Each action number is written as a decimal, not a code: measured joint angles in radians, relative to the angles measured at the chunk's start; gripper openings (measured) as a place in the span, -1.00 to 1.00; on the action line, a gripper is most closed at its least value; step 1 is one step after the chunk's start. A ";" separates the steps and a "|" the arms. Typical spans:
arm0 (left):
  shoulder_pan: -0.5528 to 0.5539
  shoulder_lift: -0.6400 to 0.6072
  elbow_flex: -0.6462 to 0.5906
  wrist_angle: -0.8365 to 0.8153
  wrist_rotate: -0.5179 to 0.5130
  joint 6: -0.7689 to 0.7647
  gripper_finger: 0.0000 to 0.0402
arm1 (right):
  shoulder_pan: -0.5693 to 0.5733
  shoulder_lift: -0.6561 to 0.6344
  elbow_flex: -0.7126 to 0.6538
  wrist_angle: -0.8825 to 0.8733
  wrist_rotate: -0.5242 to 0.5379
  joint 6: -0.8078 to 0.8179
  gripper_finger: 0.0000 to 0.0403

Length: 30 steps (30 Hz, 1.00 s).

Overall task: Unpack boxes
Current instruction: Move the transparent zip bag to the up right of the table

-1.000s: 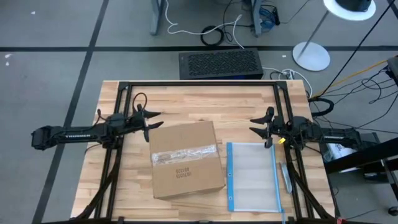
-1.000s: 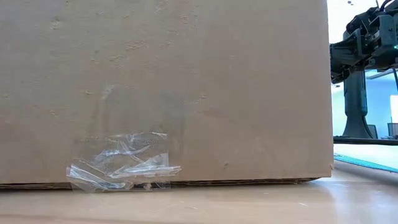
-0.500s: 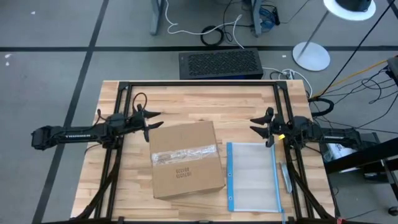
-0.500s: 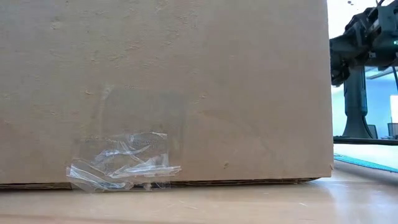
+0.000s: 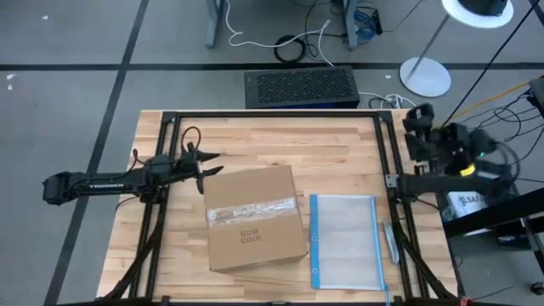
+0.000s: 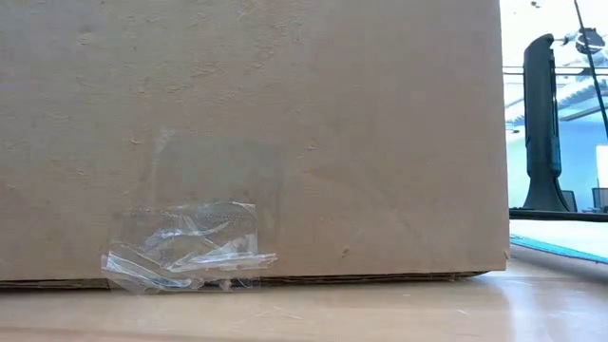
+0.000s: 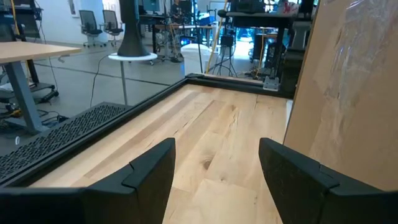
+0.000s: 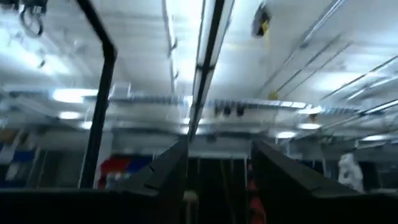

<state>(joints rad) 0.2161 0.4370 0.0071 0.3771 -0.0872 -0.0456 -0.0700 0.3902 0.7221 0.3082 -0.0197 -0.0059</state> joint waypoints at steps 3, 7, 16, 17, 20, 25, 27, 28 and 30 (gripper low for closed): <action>0.000 0.000 0.000 0.000 0.000 0.000 0.18 | 0.000 0.222 0.220 -0.185 -0.015 -0.016 -0.17; 0.000 0.000 0.000 0.000 0.000 0.000 0.18 | 0.000 0.484 0.512 -0.509 -0.025 -0.088 -0.17; 0.000 0.000 0.000 0.002 0.000 0.000 0.18 | 0.000 0.854 0.951 -1.528 -0.034 -0.031 -0.17; 0.000 0.000 0.000 0.002 0.000 0.000 0.18 | 0.000 0.869 0.955 -1.615 -0.034 -0.004 -0.17; 0.000 0.000 0.000 0.002 0.000 0.000 0.18 | 0.024 0.884 0.915 -1.798 -0.033 0.096 -0.17; 0.000 0.000 0.000 0.002 0.000 0.000 0.18 | 0.135 0.827 0.731 -1.838 -0.035 0.292 -0.17; 0.000 0.000 0.000 0.001 0.000 0.000 0.18 | 0.199 0.788 0.637 -1.816 -0.035 0.393 -0.17; 0.000 0.000 0.000 0.002 0.000 0.000 0.18 | 0.235 0.768 0.584 -1.794 -0.035 0.446 -0.17; 0.000 0.000 0.000 0.001 0.000 0.000 0.18 | 0.314 0.730 0.479 -1.741 -0.036 0.559 -0.17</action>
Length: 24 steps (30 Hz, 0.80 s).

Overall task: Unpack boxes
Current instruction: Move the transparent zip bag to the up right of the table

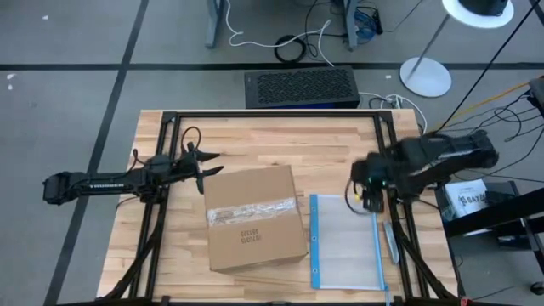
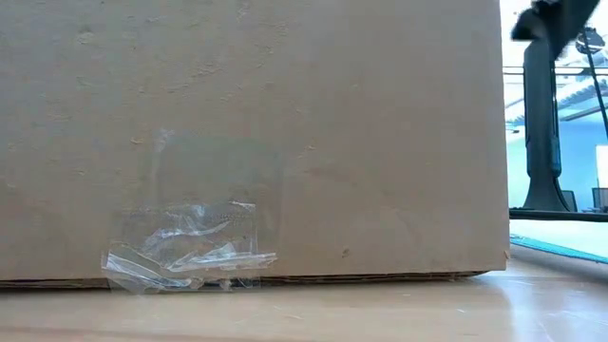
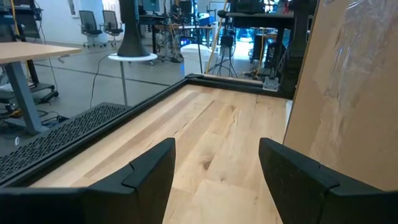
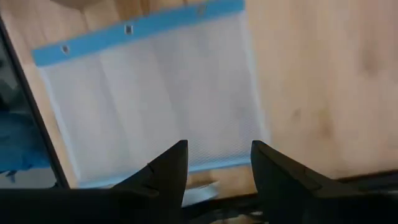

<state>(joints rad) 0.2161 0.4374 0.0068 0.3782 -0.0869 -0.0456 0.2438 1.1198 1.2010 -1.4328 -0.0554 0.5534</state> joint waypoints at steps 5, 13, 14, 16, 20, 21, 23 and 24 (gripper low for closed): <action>0.000 0.000 0.000 0.000 0.000 0.000 0.18 | 0.196 -0.075 -0.227 0.117 -0.003 0.330 -0.17; 0.000 0.000 0.000 0.000 0.000 0.000 0.18 | 0.510 -0.069 -0.474 0.355 -0.038 0.867 -0.17; 0.000 0.000 0.000 0.000 0.000 0.000 0.18 | 0.543 -0.061 -0.495 0.377 -0.048 0.929 -0.17; 0.000 0.000 0.000 0.000 0.000 0.000 0.18 | 0.609 -0.046 -0.527 0.416 -0.066 1.043 -0.17; 0.000 0.000 0.000 0.000 0.000 0.000 0.18 | 0.711 -0.017 -0.555 0.460 -0.078 1.200 -0.17; 0.000 0.000 0.000 0.000 0.000 0.000 0.18 | 0.730 -0.009 -0.556 0.459 -0.078 1.234 -0.17; 0.000 0.000 0.000 0.000 0.000 0.000 0.18 | 0.764 0.008 -0.556 0.459 -0.078 1.291 -0.17; 0.000 0.000 0.000 0.000 0.000 0.000 0.18 | 0.777 0.017 -0.556 0.462 -0.078 1.314 -0.17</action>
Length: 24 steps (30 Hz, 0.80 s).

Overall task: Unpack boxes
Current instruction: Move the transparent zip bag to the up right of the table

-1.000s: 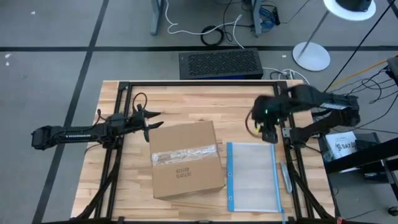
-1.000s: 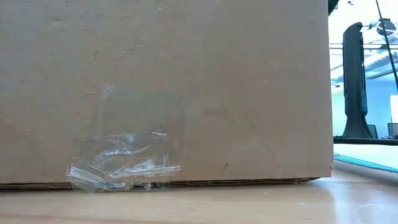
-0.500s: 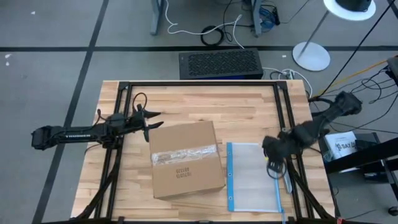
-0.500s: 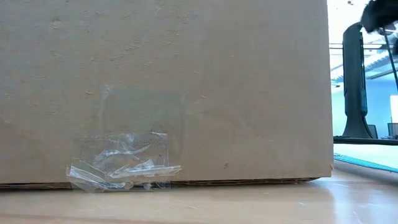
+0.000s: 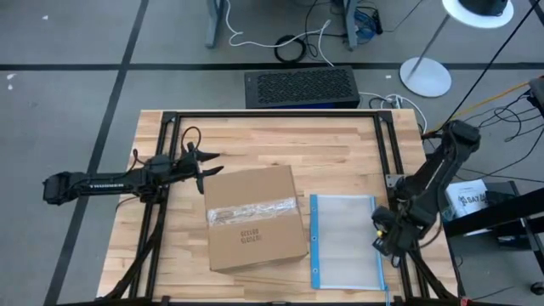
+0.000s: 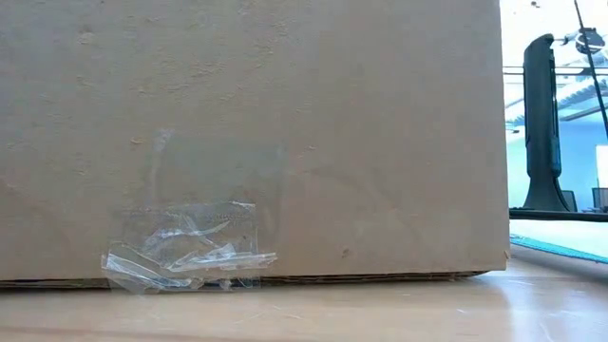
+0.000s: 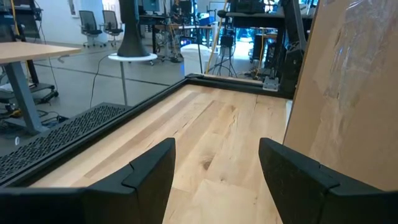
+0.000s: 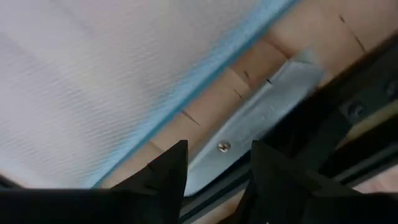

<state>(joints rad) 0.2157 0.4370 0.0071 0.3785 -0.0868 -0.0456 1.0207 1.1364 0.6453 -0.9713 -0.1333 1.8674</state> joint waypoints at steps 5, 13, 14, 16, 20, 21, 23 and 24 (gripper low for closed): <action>0.000 0.000 0.000 0.000 0.000 0.000 0.18 | 0.024 0.061 0.000 0.003 0.000 0.048 -0.17; 0.000 0.000 0.000 0.000 0.000 0.000 0.18 | 0.019 0.193 0.000 0.086 0.005 0.035 -0.17; 0.000 0.000 0.000 0.000 0.000 0.000 0.18 | 0.019 0.205 0.000 0.088 0.001 0.036 -0.17; 0.000 0.000 0.000 0.000 0.000 0.000 0.18 | 0.022 0.226 0.004 0.089 -0.004 0.061 -0.17; 0.000 0.000 0.000 0.000 0.000 0.000 0.18 | 0.038 0.224 0.003 0.089 0.024 0.105 -0.17; 0.000 0.000 0.000 0.000 0.000 0.000 0.18 | 0.041 0.217 0.002 0.092 0.034 0.117 -0.17; 0.000 0.000 0.000 0.000 0.000 0.000 0.18 | 0.047 0.208 0.001 0.102 0.049 0.132 -0.17; 0.000 0.000 0.000 0.000 0.000 0.000 0.18 | 0.051 0.208 0.001 0.102 0.049 0.135 -0.17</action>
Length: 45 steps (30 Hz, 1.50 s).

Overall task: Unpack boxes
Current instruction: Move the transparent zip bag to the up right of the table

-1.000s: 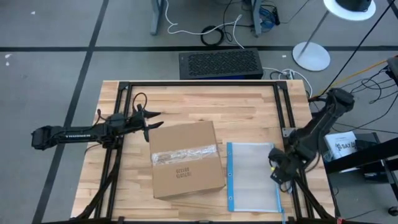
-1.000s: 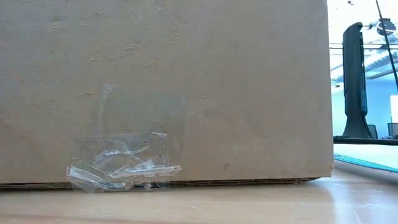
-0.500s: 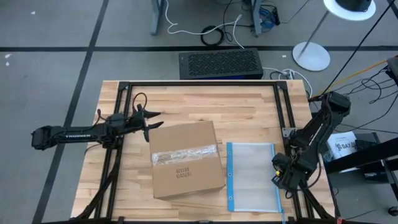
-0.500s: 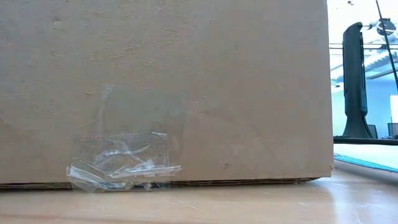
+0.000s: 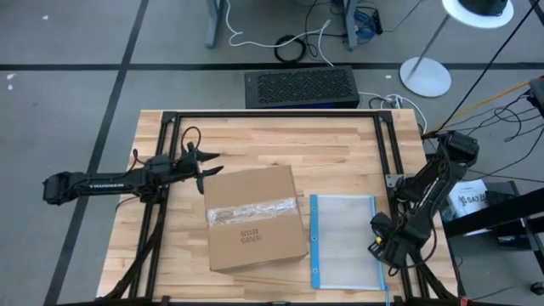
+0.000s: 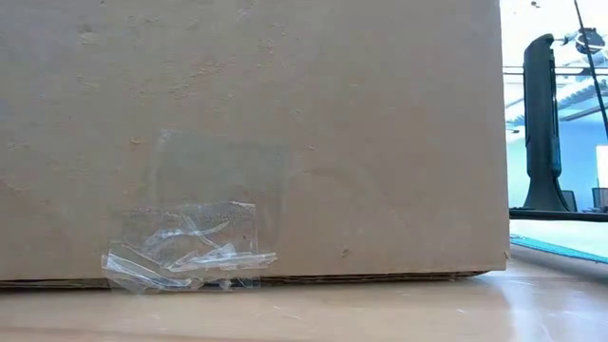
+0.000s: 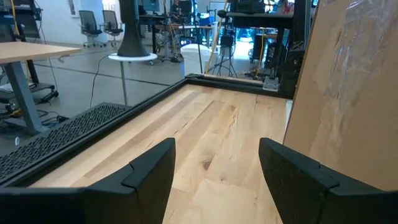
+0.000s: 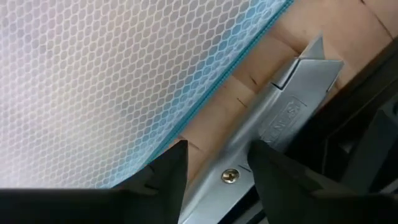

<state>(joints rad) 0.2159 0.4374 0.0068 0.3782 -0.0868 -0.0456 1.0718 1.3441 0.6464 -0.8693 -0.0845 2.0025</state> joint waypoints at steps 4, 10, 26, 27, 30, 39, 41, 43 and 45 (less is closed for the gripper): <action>0.000 0.000 0.000 0.000 0.000 0.000 0.18 | 0.019 0.003 0.000 -0.002 0.009 0.022 -0.17; 0.000 0.000 0.000 0.000 0.000 0.000 0.18 | 0.000 0.011 0.001 0.029 0.130 0.037 -0.17; 0.000 0.000 0.000 0.000 0.000 0.000 0.18 | -0.043 -0.053 -0.004 -0.024 0.265 -0.031 -0.17; 0.000 0.000 0.000 0.000 0.000 0.000 0.18 | -0.042 -0.062 -0.004 -0.025 0.264 -0.032 -0.17; 0.000 0.000 0.000 0.000 0.000 0.000 0.18 | -0.042 -0.081 -0.004 -0.025 0.270 -0.047 -0.17; 0.000 0.000 0.000 0.001 0.000 0.000 0.18 | -0.062 -0.035 -0.002 0.235 0.350 -0.317 -0.17; 0.000 0.000 0.000 0.001 0.000 0.000 0.18 | -0.080 -0.003 -0.002 0.297 0.367 -0.409 -0.17; 0.000 0.000 0.000 0.001 0.000 0.000 0.18 | -0.098 0.030 -0.002 0.351 0.375 -0.499 -0.17; 0.000 0.000 0.000 0.001 0.000 0.000 0.18 | -0.119 0.070 -0.002 0.407 0.374 -0.592 -0.17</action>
<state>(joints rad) 0.2161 0.4374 0.0068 0.3790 -0.0869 -0.0456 0.9530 1.4139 0.6441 -0.4627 0.2892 1.4109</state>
